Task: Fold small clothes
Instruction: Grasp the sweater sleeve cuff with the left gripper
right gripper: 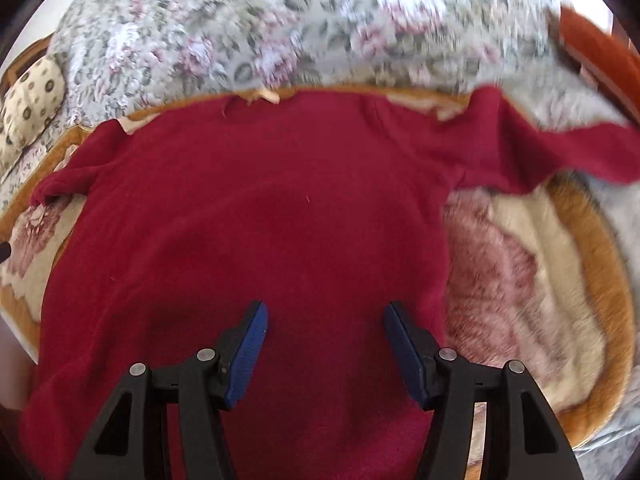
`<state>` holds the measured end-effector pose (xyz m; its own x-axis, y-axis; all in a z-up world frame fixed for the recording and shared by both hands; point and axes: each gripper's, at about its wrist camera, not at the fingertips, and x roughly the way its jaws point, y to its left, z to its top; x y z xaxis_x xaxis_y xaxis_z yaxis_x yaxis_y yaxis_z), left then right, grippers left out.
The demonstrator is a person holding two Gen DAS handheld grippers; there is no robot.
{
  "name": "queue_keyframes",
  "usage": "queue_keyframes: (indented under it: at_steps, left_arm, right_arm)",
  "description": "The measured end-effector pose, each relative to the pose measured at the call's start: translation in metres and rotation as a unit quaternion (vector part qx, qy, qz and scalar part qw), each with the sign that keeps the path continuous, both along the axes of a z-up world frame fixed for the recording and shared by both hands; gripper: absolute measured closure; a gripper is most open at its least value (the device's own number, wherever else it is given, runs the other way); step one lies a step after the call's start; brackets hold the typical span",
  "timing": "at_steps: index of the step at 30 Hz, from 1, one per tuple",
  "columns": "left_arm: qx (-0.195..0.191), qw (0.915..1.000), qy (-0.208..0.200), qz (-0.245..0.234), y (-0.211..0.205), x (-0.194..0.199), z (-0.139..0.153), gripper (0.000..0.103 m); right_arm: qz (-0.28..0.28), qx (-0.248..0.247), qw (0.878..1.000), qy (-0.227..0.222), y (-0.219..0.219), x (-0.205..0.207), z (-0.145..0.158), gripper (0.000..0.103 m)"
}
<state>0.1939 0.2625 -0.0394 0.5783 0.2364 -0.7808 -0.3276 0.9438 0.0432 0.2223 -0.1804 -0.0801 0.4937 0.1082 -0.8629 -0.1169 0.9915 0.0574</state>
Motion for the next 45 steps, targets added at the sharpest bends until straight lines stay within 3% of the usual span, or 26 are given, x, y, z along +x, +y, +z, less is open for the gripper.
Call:
queue_keyframes:
  at_steps: [2, 4, 5, 7, 9, 12, 19, 22, 24, 27, 32, 35, 38, 41, 45]
  left_arm:
    - [-0.03, 0.9992, -0.008, 0.026, 0.052, 0.016, 0.0, 0.0]
    - [-0.102, 0.9926, -0.01, 0.065, 0.111, 0.032, -0.004, 0.001]
    - [-0.16, 0.9833, -0.013, 0.086, 0.145, 0.04, -0.008, 0.005]
    - [-0.288, 0.9501, -0.036, 0.113, 0.196, 0.05, -0.017, 0.01]
    - [-0.357, 0.9212, -0.051, 0.145, 0.227, 0.055, -0.027, 0.012]
    - [-0.391, 0.9043, -0.061, 0.159, 0.241, 0.064, -0.038, 0.015]
    - [-0.445, 0.8777, -0.094, 0.151, 0.247, 0.081, -0.065, 0.025]
    - [-0.441, 0.8774, -0.106, 0.156, 0.25, 0.085, -0.072, 0.037]
    - [-0.443, 0.8729, -0.111, 0.17, 0.254, 0.082, -0.079, 0.056]
    - [-0.444, 0.8676, -0.118, 0.19, 0.259, 0.075, -0.086, 0.069]
    - [-0.453, 0.854, -0.132, 0.218, 0.263, 0.07, -0.094, 0.071]
    - [-0.44, 0.8635, -0.126, 0.212, 0.259, 0.074, -0.092, 0.065]
    - [-0.446, 0.8587, -0.135, 0.213, 0.259, 0.073, -0.09, 0.064]
    - [-0.433, 0.8664, -0.133, 0.21, 0.255, 0.069, -0.083, 0.094]
    - [-0.38, 0.8896, -0.15, 0.203, 0.238, 0.058, -0.053, 0.096]
  right_arm:
    - [-0.006, 0.02, 1.0, 0.001, -0.005, 0.001, -0.002, 0.043]
    - [-0.003, 0.012, 1.0, 0.0, -0.002, 0.0, -0.004, 0.042]
    - [-0.002, 0.008, 1.0, 0.0, -0.001, -0.002, -0.006, 0.041]
    - [0.001, -0.001, 1.0, 0.0, 0.003, -0.003, -0.009, 0.039]
    - [0.002, -0.006, 1.0, 0.002, 0.006, -0.003, -0.011, 0.037]
    - [0.001, -0.01, 1.0, 0.003, 0.009, -0.002, -0.01, 0.036]
    - [0.002, -0.012, 1.0, 0.004, 0.008, -0.001, -0.011, 0.036]
    - [0.002, -0.013, 1.0, 0.004, 0.007, -0.001, -0.011, 0.036]
    - [0.002, -0.012, 1.0, 0.004, 0.007, -0.001, -0.011, 0.036]
    - [0.002, -0.012, 1.0, 0.004, 0.008, -0.001, -0.011, 0.035]
    - [0.003, -0.014, 1.0, 0.005, 0.008, -0.001, -0.011, 0.035]
    - [0.002, -0.012, 1.0, 0.005, 0.008, 0.0, -0.011, 0.035]
    - [0.002, -0.012, 1.0, 0.005, 0.008, -0.001, -0.011, 0.035]
    - [0.001, -0.013, 1.0, 0.005, 0.01, -0.001, -0.011, 0.035]
    - [0.001, -0.011, 1.0, 0.005, 0.009, -0.001, -0.01, 0.034]
